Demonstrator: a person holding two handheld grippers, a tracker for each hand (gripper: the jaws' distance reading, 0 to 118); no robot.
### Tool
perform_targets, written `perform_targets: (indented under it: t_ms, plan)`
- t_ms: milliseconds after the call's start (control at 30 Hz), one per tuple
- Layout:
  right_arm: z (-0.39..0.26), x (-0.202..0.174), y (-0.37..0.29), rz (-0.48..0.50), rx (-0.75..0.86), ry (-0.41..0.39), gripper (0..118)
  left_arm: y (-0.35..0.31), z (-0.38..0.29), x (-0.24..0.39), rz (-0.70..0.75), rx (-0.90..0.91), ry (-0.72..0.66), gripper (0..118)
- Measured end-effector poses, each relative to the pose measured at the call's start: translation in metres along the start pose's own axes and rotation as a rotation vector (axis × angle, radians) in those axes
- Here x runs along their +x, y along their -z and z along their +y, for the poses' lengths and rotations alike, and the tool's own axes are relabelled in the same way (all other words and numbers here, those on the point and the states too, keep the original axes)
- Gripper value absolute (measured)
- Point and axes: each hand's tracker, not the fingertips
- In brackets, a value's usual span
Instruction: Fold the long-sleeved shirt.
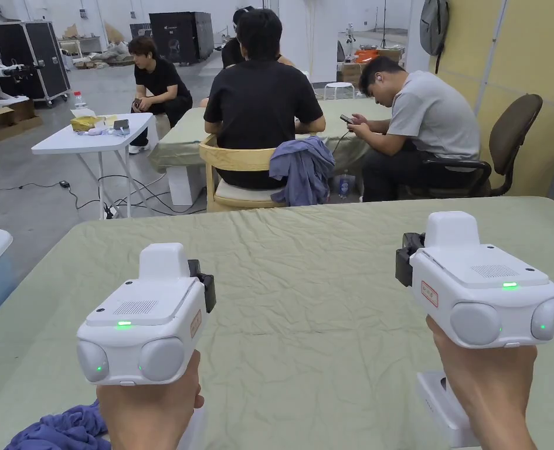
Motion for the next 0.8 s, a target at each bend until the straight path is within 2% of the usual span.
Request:
perform_targets:
  t_ms: [633, 800]
  plan:
    - [-0.005, 0.006, 0.002, -0.014, -0.010, 0.007, 1, 0.002, -0.002, 0.001, -0.006, -0.007, -0.002, 0]
    - [-0.005, -0.003, 0.005, -0.012, -0.009, -0.022, 1, 0.000, -0.009, -0.010, 0.001, -0.020, -0.008, 0]
